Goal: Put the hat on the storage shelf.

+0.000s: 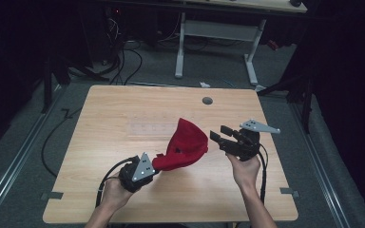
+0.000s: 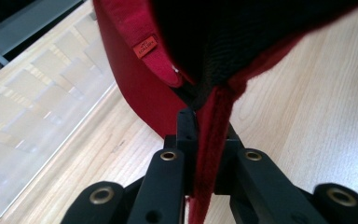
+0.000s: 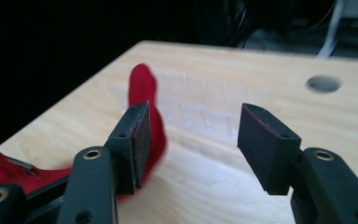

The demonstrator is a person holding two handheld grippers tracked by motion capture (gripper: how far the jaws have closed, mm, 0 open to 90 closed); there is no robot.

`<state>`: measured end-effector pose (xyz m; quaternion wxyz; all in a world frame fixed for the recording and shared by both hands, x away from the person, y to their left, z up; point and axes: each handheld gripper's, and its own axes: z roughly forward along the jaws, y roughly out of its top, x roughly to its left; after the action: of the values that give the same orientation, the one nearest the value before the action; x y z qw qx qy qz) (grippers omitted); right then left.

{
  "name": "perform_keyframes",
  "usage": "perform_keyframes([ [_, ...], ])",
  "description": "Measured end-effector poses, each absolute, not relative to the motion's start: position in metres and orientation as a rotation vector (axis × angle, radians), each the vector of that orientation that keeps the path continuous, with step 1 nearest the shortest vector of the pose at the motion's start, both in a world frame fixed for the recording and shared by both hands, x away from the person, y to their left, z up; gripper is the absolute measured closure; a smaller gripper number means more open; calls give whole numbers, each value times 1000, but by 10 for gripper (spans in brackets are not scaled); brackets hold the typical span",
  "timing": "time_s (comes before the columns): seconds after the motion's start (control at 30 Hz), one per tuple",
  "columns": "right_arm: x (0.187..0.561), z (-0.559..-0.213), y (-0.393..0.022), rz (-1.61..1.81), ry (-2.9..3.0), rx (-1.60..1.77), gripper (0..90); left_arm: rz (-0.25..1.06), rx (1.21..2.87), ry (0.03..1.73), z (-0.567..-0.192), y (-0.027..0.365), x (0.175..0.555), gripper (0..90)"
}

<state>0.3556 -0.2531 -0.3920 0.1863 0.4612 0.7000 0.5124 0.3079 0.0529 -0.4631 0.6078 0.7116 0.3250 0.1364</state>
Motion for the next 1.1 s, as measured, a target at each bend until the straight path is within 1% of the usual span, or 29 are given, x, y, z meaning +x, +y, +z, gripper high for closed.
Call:
perform_keyframes([
  [0.07,354,-394,-254,1430,1973,1299,427,292,1609,768,-458,57,309,853],
  [0.1,354,-405,-254,1388,2011,1310,411,288,1595,776,-456,60,310,853],
  [0.13,354,-405,-254,1388,2011,1310,411,287,1588,785,-455,62,311,853],
  [0.17,355,-412,-253,1357,2026,1316,401,284,1574,796,-453,64,312,853],
  [0.2,355,-430,-252,1294,2042,1334,395,276,1549,821,-450,68,315,853],
  [0.23,355,-430,-252,1294,2042,1334,395,276,1549,821,-450,68,315,853],
  [0.27,356,-439,-251,1261,2061,1347,387,270,1532,835,-449,69,316,853],
  [0.3,358,-456,-250,1211,2091,1374,376,268,1524,845,-448,71,317,853],
  [0.33,358,-456,-250,1211,2091,1374,376,266,1516,853,-447,73,318,853],
  [0.37,360,-471,-249,1167,2120,1387,369,263,1501,866,-445,76,319,852],
  [0.4,361,-477,-248,1139,2130,1390,369,260,1488,874,-443,77,320,852],
  [0.57,362,-494,-245,1051,2127,1385,352,244,1447,899,-438,85,321,852],
  [0.73,363,-503,-245,1002,2120,1385,350,253,1427,928,-436,91,325,852],
  [0.93,370,-519,-253,916,2122,1435,346,253,1399,958,-433,97,328,853],
  [0.97,370,-524,-250,856,2137,1428,343,243,1386,972,-432,99,330,853],
  [1.1,368,-527,-251,831,2125,1420,329,243,1379,982,-431,102,334,853],
])
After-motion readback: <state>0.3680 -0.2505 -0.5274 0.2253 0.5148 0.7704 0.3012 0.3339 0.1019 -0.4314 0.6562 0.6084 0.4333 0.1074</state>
